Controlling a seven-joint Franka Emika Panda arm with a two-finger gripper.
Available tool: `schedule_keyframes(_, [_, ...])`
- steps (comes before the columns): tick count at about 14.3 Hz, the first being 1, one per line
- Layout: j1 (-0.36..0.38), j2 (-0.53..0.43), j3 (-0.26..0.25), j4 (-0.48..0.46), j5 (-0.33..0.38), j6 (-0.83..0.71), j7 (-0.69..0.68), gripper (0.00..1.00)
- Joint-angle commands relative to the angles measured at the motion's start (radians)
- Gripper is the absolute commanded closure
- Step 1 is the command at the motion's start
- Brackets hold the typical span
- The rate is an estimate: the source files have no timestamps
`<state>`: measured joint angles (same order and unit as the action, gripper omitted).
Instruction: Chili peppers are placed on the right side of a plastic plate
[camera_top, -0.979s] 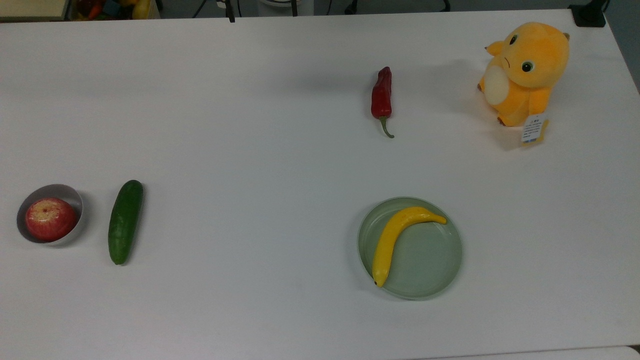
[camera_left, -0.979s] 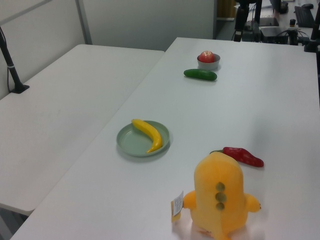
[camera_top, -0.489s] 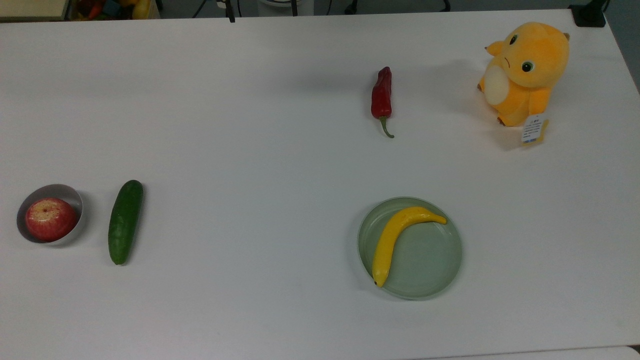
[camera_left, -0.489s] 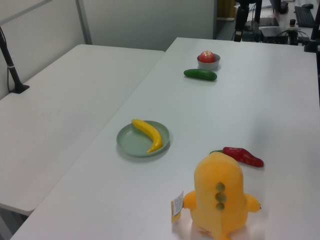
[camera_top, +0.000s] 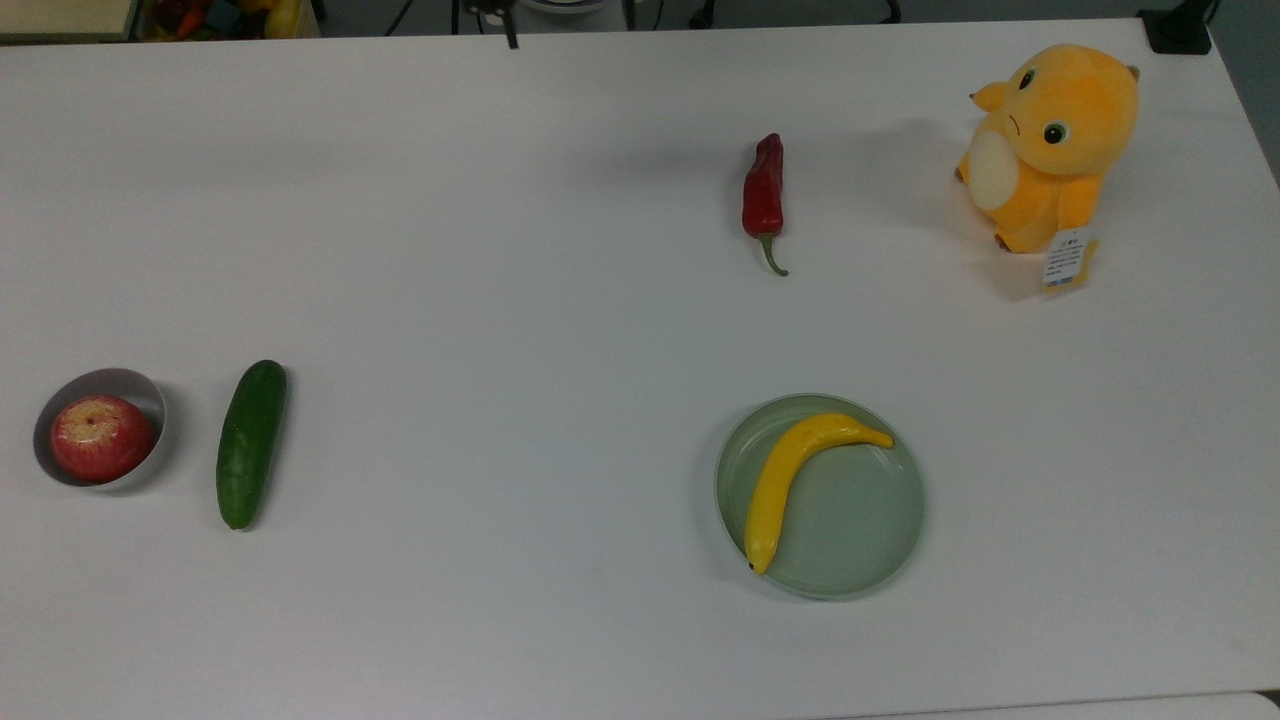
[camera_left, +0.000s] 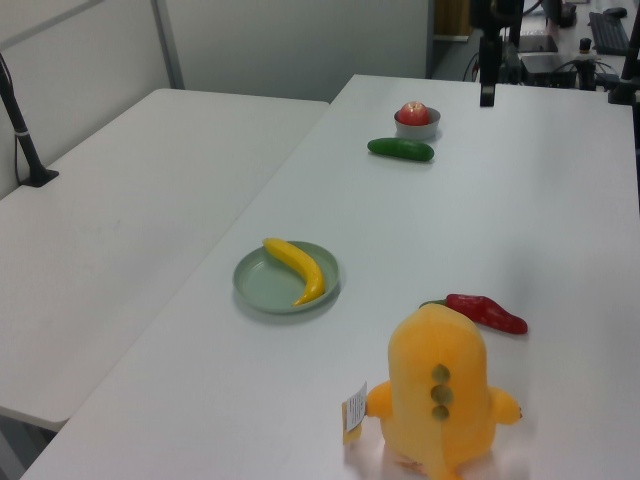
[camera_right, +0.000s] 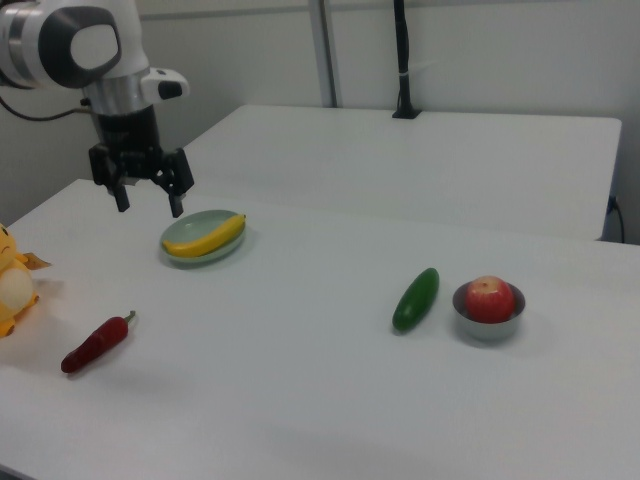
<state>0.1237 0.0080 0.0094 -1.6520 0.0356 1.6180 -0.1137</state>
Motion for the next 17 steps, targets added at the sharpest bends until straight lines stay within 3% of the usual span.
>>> schedule_keyframes(1, [0.008, 0.010, 0.088, -0.073, -0.003, -0.013, 0.052, 0.00])
schedule_keyframes(3, [0.010, 0.012, 0.162, -0.141, -0.003, 0.002, 0.100, 0.00])
schedule_keyframes(6, [0.014, 0.030, 0.227, -0.195, -0.003, 0.016, 0.117, 0.00])
schedule_keyframes(9, [0.037, 0.040, 0.276, -0.293, -0.005, 0.170, 0.273, 0.00])
schedule_keyframes(11, [0.047, 0.056, 0.288, -0.379, -0.008, 0.294, 0.315, 0.01])
schedule_keyframes(14, [0.050, 0.110, 0.288, -0.414, -0.008, 0.425, 0.359, 0.02])
schedule_keyframes(17, [0.050, 0.128, 0.288, -0.512, -0.009, 0.612, 0.413, 0.00])
